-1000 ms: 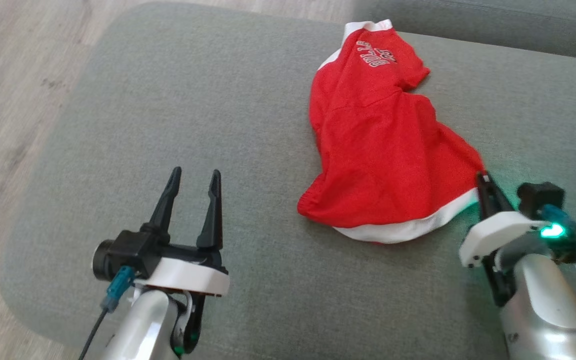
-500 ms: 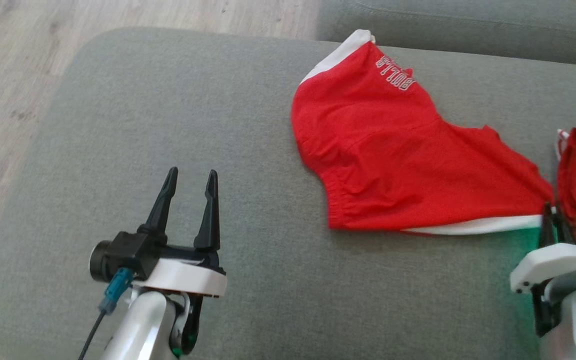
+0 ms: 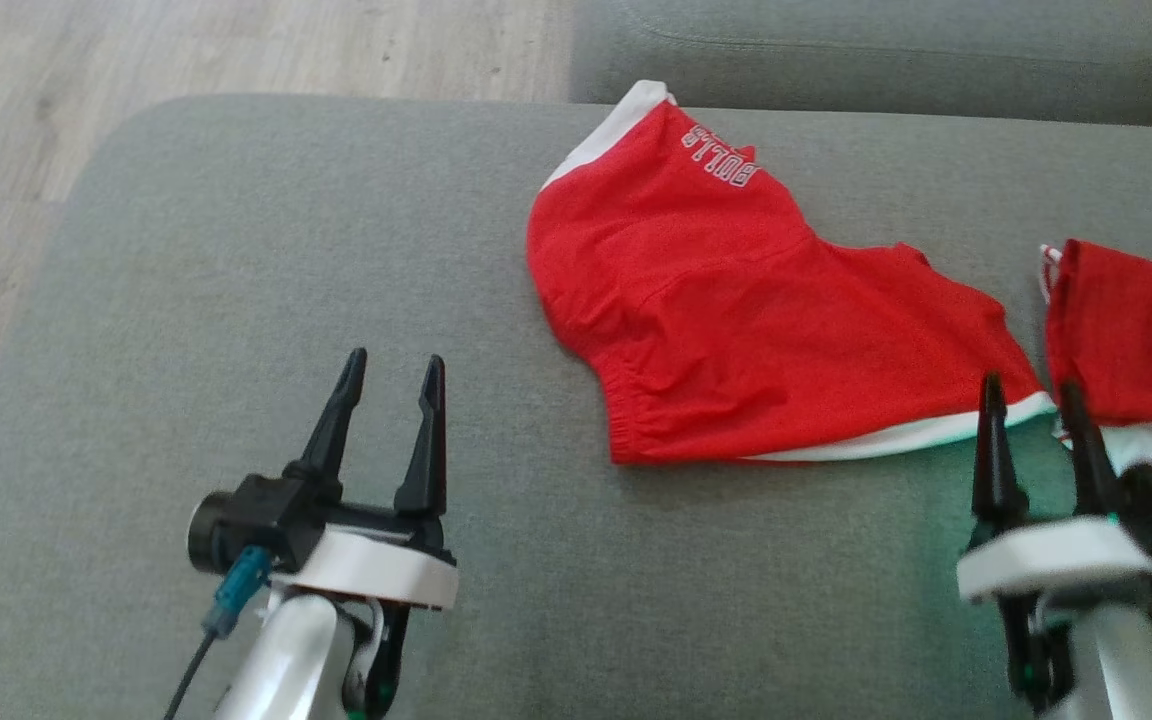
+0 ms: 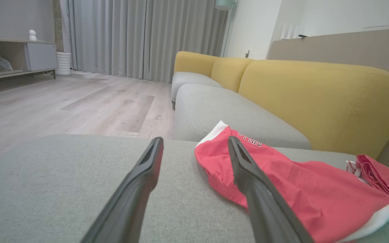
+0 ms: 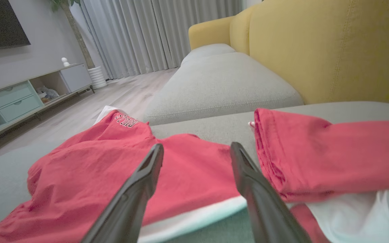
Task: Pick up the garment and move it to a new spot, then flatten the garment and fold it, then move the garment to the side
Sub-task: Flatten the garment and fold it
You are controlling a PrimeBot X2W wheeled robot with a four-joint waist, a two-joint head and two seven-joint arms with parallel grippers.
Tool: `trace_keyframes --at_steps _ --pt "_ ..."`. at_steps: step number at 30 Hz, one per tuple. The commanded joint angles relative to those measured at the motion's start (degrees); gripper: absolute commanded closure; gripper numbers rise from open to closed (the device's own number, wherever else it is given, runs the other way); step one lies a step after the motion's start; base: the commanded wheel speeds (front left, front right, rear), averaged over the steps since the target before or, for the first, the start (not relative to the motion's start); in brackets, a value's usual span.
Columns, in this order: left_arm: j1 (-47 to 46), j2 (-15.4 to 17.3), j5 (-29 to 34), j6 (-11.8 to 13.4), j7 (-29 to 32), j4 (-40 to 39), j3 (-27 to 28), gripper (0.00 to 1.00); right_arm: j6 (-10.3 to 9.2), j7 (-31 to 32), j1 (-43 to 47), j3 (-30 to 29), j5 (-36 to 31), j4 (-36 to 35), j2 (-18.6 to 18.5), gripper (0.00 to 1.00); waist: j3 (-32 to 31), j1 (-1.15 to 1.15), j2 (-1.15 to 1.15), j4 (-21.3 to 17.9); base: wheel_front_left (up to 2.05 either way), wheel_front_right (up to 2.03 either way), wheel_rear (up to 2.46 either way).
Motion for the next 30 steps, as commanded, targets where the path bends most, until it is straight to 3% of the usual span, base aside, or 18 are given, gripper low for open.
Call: trace_keyframes --at_steps 1,9,14,19,23,30 --pt "-0.7 0.0 0.2 -0.3 -0.5 -1.3 2.0 0.0 -0.04 -0.7 0.6 1.8 0.9 -2.5 -0.4 0.0 -0.2 0.0 0.0 -0.6 0.0 0.0 0.0" --pt "-0.9 0.0 0.7 -2.3 -0.3 1.6 -0.7 0.0 -0.04 -0.9 5.5 2.3 4.2 -8.9 -0.3 0.0 0.6 0.0 0.0 -3.3 0.0 0.0 0.0" --pt "-2.5 1.8 0.4 -4.5 4.5 5.4 -7.8 0.0 -0.04 -0.9 4.8 1.6 3.7 -10.3 -0.3 0.0 1.9 0.0 0.0 -4.9 0.0 0.0 0.0" --pt "-5.6 4.6 0.1 -4.8 8.4 9.1 -15.0 0.0 -0.04 -0.9 3.9 2.0 3.6 -10.7 -0.3 0.0 3.8 0.0 0.0 -6.8 0.0 0.0 0.0" --pt "-8.9 6.0 0.0 -4.9 9.3 12.8 -17.1 0.0 -0.04 -0.9 3.3 2.7 3.8 -10.9 -0.3 0.0 5.4 0.0 0.0 -8.4 0.0 0.0 0.0" --pt "-14.0 5.3 0.8 -4.8 6.2 19.2 -19.6 0.0 -0.04 -0.9 2.4 2.8 4.2 -10.8 -0.3 0.0 7.1 0.0 0.0 -11.2 0.0 0.0 0.0"
